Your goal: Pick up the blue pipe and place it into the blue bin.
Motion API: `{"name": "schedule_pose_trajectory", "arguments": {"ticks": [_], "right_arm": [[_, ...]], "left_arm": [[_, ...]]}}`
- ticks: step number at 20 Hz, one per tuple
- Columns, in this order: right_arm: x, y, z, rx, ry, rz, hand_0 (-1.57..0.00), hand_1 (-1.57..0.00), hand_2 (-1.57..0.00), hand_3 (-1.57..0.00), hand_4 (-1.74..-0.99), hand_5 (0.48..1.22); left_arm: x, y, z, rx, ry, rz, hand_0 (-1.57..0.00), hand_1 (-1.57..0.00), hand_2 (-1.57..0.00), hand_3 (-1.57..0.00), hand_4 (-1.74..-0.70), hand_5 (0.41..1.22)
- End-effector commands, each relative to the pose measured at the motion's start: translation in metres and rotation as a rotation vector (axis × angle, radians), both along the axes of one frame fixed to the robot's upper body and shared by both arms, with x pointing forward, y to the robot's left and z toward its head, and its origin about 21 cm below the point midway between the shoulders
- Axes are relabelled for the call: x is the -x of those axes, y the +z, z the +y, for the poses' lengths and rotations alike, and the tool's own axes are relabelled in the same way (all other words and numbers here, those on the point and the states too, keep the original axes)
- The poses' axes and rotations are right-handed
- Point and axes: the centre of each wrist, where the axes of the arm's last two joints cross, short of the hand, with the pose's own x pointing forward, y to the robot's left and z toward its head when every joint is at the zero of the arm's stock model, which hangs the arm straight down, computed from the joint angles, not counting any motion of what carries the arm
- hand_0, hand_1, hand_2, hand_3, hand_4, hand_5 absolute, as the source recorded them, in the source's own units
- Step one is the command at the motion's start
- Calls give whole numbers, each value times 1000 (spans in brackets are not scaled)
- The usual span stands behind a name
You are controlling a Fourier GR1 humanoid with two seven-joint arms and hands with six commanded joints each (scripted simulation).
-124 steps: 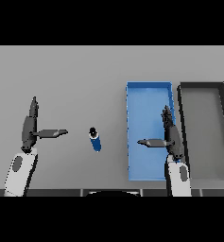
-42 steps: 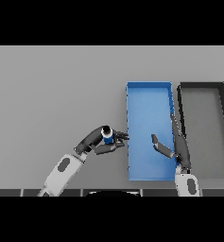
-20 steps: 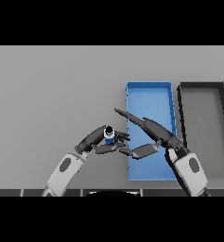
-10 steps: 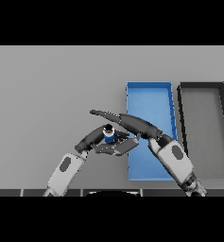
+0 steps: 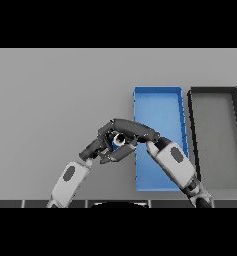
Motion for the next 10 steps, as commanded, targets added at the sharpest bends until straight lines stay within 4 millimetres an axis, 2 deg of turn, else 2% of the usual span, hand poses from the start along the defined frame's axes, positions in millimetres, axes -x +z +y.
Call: {"name": "schedule_pose_trajectory", "arguments": {"ticks": [1, 3, 5, 7, 10], "right_arm": [[3, -2, 2, -17, 11, 22, -1215, -1215, -1233, -1021, -1581, 650], [3, -4, 7, -61, 29, 30, -1343, -1343, -1354, -1186, -1628, 856], [3, -7, 5, -80, 38, 14, -1425, -1425, -1432, -1304, -1665, 987], [4, -7, 5, -80, 49, -16, -1478, -1478, -1482, -1400, -1692, 1071], [8, -12, 6, -132, 63, -19, -1523, -1523, -1526, -1484, -1716, 1144]], "left_arm": [[0, -3, 1, 32, -12, 9, -1571, -1571, -1571, -1523, -1677, 1221], [2, -4, -5, 66, -27, 20, -1571, -1571, -1571, -1502, -1699, 1221], [2, -1, -1, 47, -27, 40, -1571, -1571, -1571, -1464, -1713, 1221], [1, -2, -2, 49, -30, 37, -1571, -1571, -1571, -1437, -1722, 1221], [4, 2, 2, 25, -30, 34, -1571, -1571, -1571, -1428, -1730, 1221]]}}
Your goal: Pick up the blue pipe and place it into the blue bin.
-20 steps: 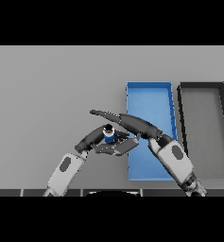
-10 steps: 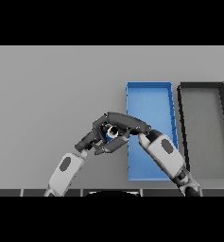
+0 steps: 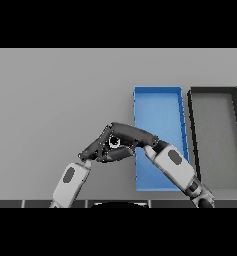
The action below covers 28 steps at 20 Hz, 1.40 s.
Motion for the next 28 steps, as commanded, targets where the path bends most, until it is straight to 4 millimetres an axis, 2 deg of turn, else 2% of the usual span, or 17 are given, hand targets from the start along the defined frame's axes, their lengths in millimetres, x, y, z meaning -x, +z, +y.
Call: {"name": "schedule_pose_trajectory", "arguments": {"ticks": [1, 4, 5, 6, 7, 9, 12, 13, 15, 18, 21, 23, 27, 28], "right_arm": [[0, -1, 0, 6, -21, 12, -1533, -1533, -1535, -1501, -1721, 1160], [2, 3, 1, -6, -51, -4, -1551, -1551, -1552, -1535, -1731, 1190], [5, 2, 2, -9, -56, -17, -1555, -1555, -1556, -1542, -1733, 1196], [5, 4, 2, 2, -64, -16, -1558, -1558, -1559, -1548, -1734, 1201], [9, 2, 2, 3, -64, -5, -1561, -1561, -1561, -1553, -1736, 1205], [8, 3, 8, 35, -85, 22, -1565, -1565, -1565, -1559, -1738, 1211], [9, 4, 10, 42, -96, 17, -1568, -1568, -1568, -1565, -1739, 1216], [9, 7, 7, 43, -100, 4, -1568, -1568, -1569, -1566, -1740, 1217], [7, 0, 5, 45, -110, 15, -1569, -1569, -1569, -1568, -1740, 1218], [6, 4, 2, 22, -96, 32, -1570, -1570, -1570, -1569, -1741, 1220], [5, 4, 2, -27, -81, 78, -1571, -1571, -1571, -1570, -1741, 1220], [6, 15, 4, -67, -64, 115, -1571, -1571, -1571, -1570, -1741, 1221], [-3, 56, 0, -135, -59, 170, -1571, -1571, -1571, -1571, -1741, 1221], [-5, 72, 0, -156, -49, 166, -1571, -1571, -1571, -1571, -1741, 1221]], "left_arm": [[-2, -1, -1, 4, 7, -14, -1571, -1571, -1571, -1426, -1731, 1221], [1, 0, 1, 8, 39, -68, -1571, -1571, -1571, -1454, -1724, 1221], [0, 1, 1, -12, 53, -93, -1462, -1342, -1293, -1166, -1599, 1221], [0, 1, 4, -29, 35, -95, -1169, -1073, -1034, -933, -1475, 1221], [-1, 0, 7, -33, 4, -93, -935, -858, -827, -746, -1372, 1221], [-1, -4, 8, -64, -31, -88, -598, -549, -529, -477, -1206, 1221], [-3, 1, 5, -99, -14, -78, -306, -281, -270, -244, -1047, 938], [-2, 2, 5, -95, -10, -71, -244, -224, -216, -195, -1017, 848], [-3, 1, 7, -88, -1, -59, -156, -143, -138, -124, -980, 704], [-3, -3, 11, -101, 23, -11, -79, -73, -70, -63, -968, 567], [-4, -5, 9, -125, 30, -24, -40, -37, -35, -32, -938, 495], [-2, -6, 13, -124, 31, -21, -25, -23, -22, -20, -922, 482], [-5, -5, 6, -152, 33, -8, -10, -9, -9, -8, -908, 456], [-6, -5, 6, -151, 27, -9, -8, -7, -7, -6, -907, 450]]}}
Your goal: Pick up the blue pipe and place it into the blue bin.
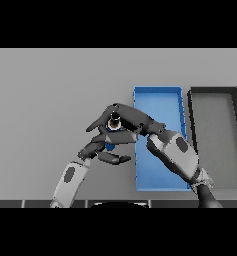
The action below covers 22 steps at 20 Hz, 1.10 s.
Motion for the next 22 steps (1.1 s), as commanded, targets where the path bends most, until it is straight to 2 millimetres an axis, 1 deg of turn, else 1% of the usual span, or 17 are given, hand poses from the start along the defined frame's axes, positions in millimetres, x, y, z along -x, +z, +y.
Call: {"name": "schedule_pose_trajectory", "arguments": {"ticks": [1, 2, 3, 5, 6, 7, 8, 11, 12, 13, 15, 17, 18, 21, 22], "right_arm": [[-5, 14, -3, -6, 16, -8, -1571, -1571, -1571, -1571, -1741, 1221], [-8, 27, -4, -22, 28, -26, -1571, -1571, -1571, -1571, -1741, 1221], [-17, 41, -10, -62, 20, -35, -1571, -1571, -1571, -1571, -1741, 1221], [-28, 63, -19, -106, -84, -78, -1571, -1571, -1571, -1571, -1741, 1221], [-32, 73, -27, -120, -150, -91, -1571, -1571, -1571, -1571, -1741, 1221], [-38, 84, -35, -123, -214, -105, -1571, -1571, -1571, -1571, -1741, 1221], [-47, 89, -42, -117, -258, -99, -1571, -1571, -1571, -1571, -1741, 1221], [-71, 86, -69, -101, -392, -59, -1571, -1571, -1571, -1571, -1741, 1221], [-77, 81, -75, -76, -429, -50, -1571, -1571, -1571, -1571, -1741, 1221], [-85, 76, -90, -51, -493, -40, -1571, -1571, -1571, -1571, -1741, 1221], [-91, 59, -112, -30, -547, 6, -1571, -1571, -1571, -1571, -1741, 1221], [-90, 39, -130, -24, -605, 67, -1571, -1571, -1571, -1571, -1741, 1221], [-90, 31, -135, -15, -632, 96, -1571, -1571, -1571, -1571, -1741, 1221], [-77, 1, -153, 46, -692, 177, -1571, -1571, -1571, -1571, -1741, 1221], [-75, -13, -156, 70, -705, 207, -1571, -1571, -1571, -1571, -1741, 1221]], "left_arm": [[2, 0, 3, 13, -7, -5, -6, -5, -5, -5, -906, 445], [4, -1, 4, 13, -11, 2, -5, -4, -4, -3, -906, 441], [7, -2, 3, 17, -13, 8, -3, -3, -3, -3, -906, 437], [3, 1, 3, -3, 2, 10, -2, -2, -2, -1, -905, 433], [5, -1, 3, -8, 9, 15, -1, -1, -1, -1, -902, 432], [3, 1, 7, -11, 12, 7, -1, -1, -1, 0, -898, 430], [2, 2, 5, -21, 12, 11, 0, 0, 0, 0, -892, 428], [5, 0, 6, -11, 6, 7, 0, 0, 0, 0, -890, 415], [5, 0, 4, -12, 8, 5, 0, 0, 0, 1, -886, 412], [5, 1, 7, -10, 6, -9, 1, 1, 1, 1, -882, 411], [3, 1, 11, -22, 13, -15, 1, 1, 1, 1, -874, 413], [1, 1, 10, -32, 18, -8, 1, 1, 1, 1, -869, 418], [0, 1, 8, -32, 18, -7, 1, 1, 1, 1, -867, 419], [5, -3, 7, -11, -3, -7, 1, 1, 1, 1, -870, 421], [6, -3, 8, -10, 0, 0, 1, 1, 1, 1, -875, 422]]}}
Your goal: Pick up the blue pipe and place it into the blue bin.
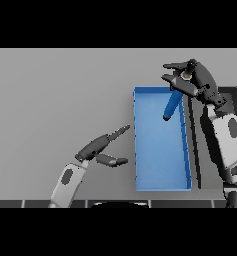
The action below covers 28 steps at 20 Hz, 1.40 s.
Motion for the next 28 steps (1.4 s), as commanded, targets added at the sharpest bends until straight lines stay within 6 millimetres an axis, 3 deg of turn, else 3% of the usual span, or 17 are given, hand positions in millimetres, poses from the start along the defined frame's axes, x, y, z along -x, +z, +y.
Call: {"name": "schedule_pose_trajectory", "arguments": {"ticks": [1, 9, 10, 14, 15, 17, 19, 20, 22, 25, 28], "right_arm": [[5, -11, -2, 5, -27, 44, -1571, -1571, -1571, -1571, -1741, 1221], [35, -72, -9, 88, -243, 311, -1571, -1571, -1571, -1521, -1741, 1221], [37, -78, -6, 105, -254, 328, -1571, -1571, -1571, -1255, -1741, 1221], [41, -105, -8, 216, -343, 459, -1571, -1548, -1571, -847, -1741, 1221], [40, -110, -9, 240, -356, 503, -1465, -1336, -1339, -788, -1678, 1221], [35, -116, -8, 287, -379, 570, -937, -855, -856, -504, -1503, 1221], [36, -118, -6, 356, -338, 614, -599, -547, -548, -322, -1337, 1221], [37, -119, -4, 391, -311, 620, -479, -437, -438, -258, -1275, 1186], [37, -120, -2, 482, -261, 629, -306, -279, -280, -164, -1175, 1084], [37, -121, -2, 603, -184, 622, -156, -143, -143, -84, -1083, 934], [36, -122, -1, 644, -171, 624, -80, -73, -73, -42, -1063, 846]], "left_arm": [[2, -1, 0, 1, 6, 5, 1, 1, 1, 1, -877, 422], [8, -2, 5, 1, 11, 10, 1, 1, 1, 1, -888, 422], [6, -1, 3, -6, 15, 12, 1, 1, 1, 1, -887, 420], [6, 2, 3, 4, 12, -5, 1, 1, 1, 1, -883, 421], [7, -1, 0, -9, 8, 3, 1, 1, 1, 1, -882, 421], [9, 1, 2, -6, 12, 2, 1, 1, 1, 1, -878, 422], [9, 1, 1, -7, 13, 4, 1, 1, 1, 1, -878, 427], [7, 2, 2, -9, 19, 6, 1, 1, 1, 1, -878, 428], [7, 2, 2, -9, 21, 8, 1, 1, 1, 1, -881, 429], [10, 4, -1, 6, 16, 8, 1, 1, 1, 1, -886, 428], [9, 4, 2, -4, 19, 4, 1, 1, 1, 1, -885, 427]]}}
